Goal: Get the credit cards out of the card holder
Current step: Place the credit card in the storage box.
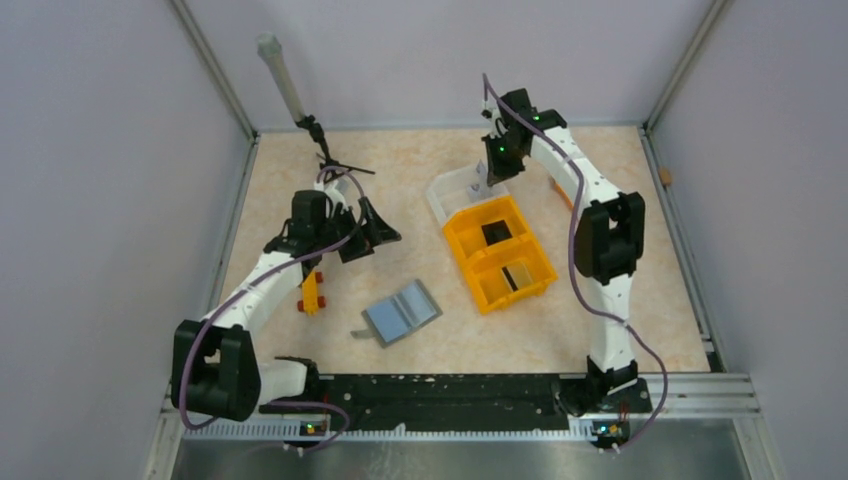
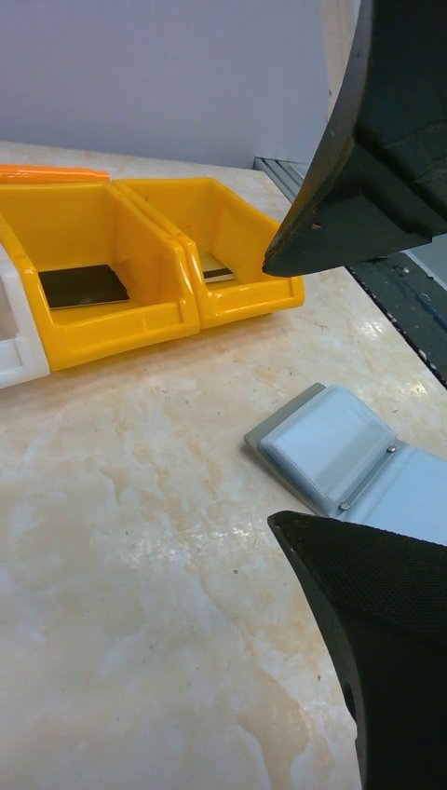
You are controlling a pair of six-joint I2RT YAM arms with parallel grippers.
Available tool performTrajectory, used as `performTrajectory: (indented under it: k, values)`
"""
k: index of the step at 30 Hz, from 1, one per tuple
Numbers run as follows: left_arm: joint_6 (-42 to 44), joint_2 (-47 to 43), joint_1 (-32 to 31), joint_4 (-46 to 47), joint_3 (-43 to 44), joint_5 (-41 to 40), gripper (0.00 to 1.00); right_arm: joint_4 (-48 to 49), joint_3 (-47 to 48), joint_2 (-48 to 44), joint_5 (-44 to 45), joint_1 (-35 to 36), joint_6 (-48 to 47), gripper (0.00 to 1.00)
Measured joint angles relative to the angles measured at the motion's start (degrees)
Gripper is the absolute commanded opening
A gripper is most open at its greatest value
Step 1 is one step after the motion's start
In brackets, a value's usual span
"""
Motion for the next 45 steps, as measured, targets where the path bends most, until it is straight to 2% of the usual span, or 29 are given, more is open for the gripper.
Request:
performTrajectory:
  k: [24, 25, 27, 28, 31, 34, 45]
  values:
    - [0.9, 1.4, 0.0, 0.0, 0.6, 0.9, 0.99, 2.1, 2.6, 10.3, -3.0, 0.0, 1.3, 0.0]
    - [0.9, 1.5, 0.0, 0.0, 0.6, 0.9, 0.99, 2.1, 2.6, 10.6, -3.0, 0.0, 1.3, 0.02]
    - [0.9, 1.4, 0.0, 0.0, 0.6, 0.9, 0.99, 2.1, 2.6, 10.6, -3.0, 0.0, 1.3, 0.2]
    - [0.9, 1.4, 0.0, 0.0, 0.6, 0.9, 0.99, 2.0, 2.8, 10.6, -2.8, 0.0, 1.4, 0.22]
    - [0.8, 1.4, 0.0, 0.0, 0.6, 1.0, 0.99, 1.7, 3.4, 10.7, -1.4, 0.0, 1.7, 0.23]
    - [0.6, 1.4, 0.0, 0.0, 0.6, 1.3, 0.99, 1.0, 4.2, 10.7, 0.7, 0.0, 1.7, 0.33]
    - [-1.1, 1.4, 0.0, -0.1, 0.4, 1.1, 0.99, -1.5, 8.2, 9.4, 4.1, 0.8, 2.0, 0.39]
